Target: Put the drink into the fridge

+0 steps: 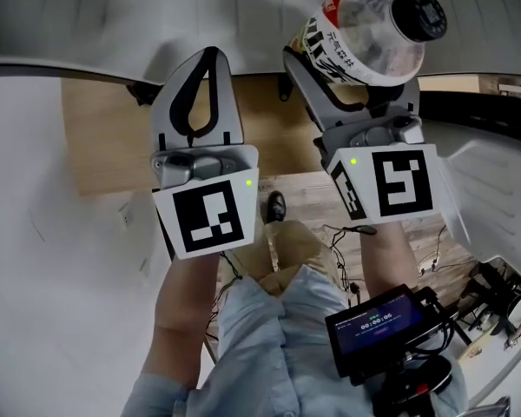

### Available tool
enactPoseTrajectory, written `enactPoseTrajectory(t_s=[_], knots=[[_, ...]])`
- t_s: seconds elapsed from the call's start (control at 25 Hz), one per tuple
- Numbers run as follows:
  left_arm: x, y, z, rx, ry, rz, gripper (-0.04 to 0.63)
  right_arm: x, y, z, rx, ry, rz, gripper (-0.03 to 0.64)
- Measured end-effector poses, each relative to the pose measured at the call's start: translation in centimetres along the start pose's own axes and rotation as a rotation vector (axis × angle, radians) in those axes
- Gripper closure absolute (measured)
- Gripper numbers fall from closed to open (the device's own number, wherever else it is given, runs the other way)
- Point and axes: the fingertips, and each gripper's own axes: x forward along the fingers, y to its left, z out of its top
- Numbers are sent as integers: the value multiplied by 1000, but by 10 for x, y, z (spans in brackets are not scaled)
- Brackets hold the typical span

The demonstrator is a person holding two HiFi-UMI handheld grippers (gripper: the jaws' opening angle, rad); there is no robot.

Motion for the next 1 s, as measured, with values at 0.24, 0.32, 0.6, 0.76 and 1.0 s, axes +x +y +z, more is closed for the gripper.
enactPoseTrajectory(t_s=[0.24, 0.32, 0.6, 0.76, 1.0], knots=[[9, 1, 9, -8, -33, 4, 586, 30, -14, 5, 7, -3, -8, 219], [9, 0, 8, -9, -32, 2, 586, 42, -18, 4, 5, -6, -12, 219], [7, 9, 3, -34, -31, 18, 586, 74, -30, 6, -4, -13, -35, 218], [5, 14, 5, -38, -40, 26, 586, 89, -37, 2, -6, -2, -42, 217], [4, 12, 7, -35, -45, 22, 586, 98, -46, -2, 39, -14, -47, 206]])
